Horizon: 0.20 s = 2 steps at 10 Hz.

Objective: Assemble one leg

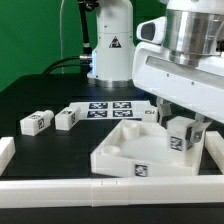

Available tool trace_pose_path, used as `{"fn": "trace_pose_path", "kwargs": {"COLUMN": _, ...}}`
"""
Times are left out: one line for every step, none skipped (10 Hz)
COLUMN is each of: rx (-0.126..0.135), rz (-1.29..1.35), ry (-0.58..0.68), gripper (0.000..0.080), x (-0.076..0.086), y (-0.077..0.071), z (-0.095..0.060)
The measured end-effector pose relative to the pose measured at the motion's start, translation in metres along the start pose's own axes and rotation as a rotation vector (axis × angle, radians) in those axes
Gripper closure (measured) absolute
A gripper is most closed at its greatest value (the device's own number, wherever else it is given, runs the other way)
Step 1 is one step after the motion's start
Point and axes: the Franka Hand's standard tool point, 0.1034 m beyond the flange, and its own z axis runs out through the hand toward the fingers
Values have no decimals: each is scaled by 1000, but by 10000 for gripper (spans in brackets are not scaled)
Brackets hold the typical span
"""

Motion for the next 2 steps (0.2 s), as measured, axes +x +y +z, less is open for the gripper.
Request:
{"fn": "trace_pose_path", "kwargs": {"rx": 0, "rz": 0, "ry": 0, "gripper": 258, "x": 0, "y": 0, "z": 0}}
{"fn": "trace_pose_path", "kwargs": {"rx": 0, "rz": 0, "ry": 0, "gripper": 184, "x": 0, "y": 0, "z": 0}}
